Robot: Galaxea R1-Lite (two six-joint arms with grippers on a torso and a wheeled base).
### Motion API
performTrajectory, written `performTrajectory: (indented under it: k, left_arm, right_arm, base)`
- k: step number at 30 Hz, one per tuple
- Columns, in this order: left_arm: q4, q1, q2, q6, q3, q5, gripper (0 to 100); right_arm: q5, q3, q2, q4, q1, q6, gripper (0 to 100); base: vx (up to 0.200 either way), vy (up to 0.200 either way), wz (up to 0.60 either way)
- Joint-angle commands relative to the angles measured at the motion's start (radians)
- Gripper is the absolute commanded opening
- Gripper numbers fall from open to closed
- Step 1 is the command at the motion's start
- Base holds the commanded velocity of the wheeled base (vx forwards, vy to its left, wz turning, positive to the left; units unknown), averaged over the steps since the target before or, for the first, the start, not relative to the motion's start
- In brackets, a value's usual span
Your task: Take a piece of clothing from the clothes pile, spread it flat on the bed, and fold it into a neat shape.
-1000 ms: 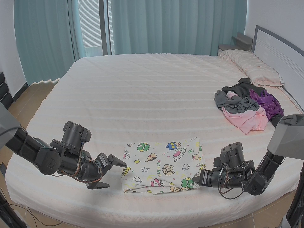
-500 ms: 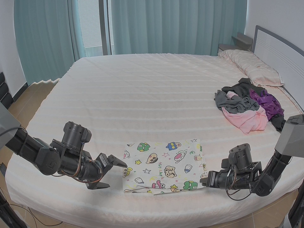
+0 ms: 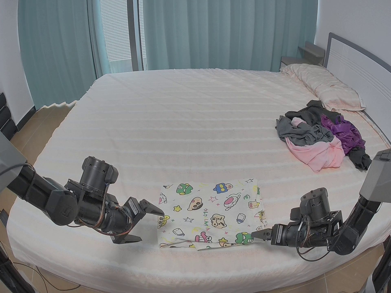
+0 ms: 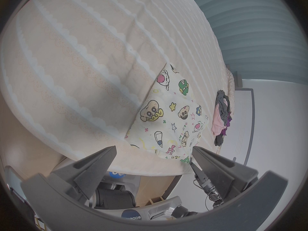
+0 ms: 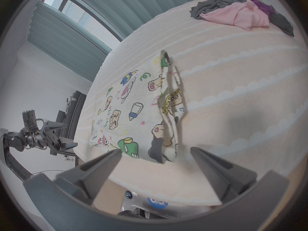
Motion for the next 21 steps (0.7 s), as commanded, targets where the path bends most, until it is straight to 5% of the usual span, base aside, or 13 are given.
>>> performTrajectory:
  k: [1, 21]
  left_arm:
    - [-0.001, -0.001, 0.000, 0.000, 0.001, -0.001, 100]
    - [-0.001, -0.001, 0.000, 0.000, -0.001, 0.000, 100]
  right_arm:
    - [0.002, 0.005, 0.003, -0.004, -0.009, 0.003, 100]
    - [0.013, -0.101, 0.124, -0.086, 0.024, 0.011, 100]
  base:
    - [0.000, 0.000, 0.00]
    - [0.000, 0.000, 0.00]
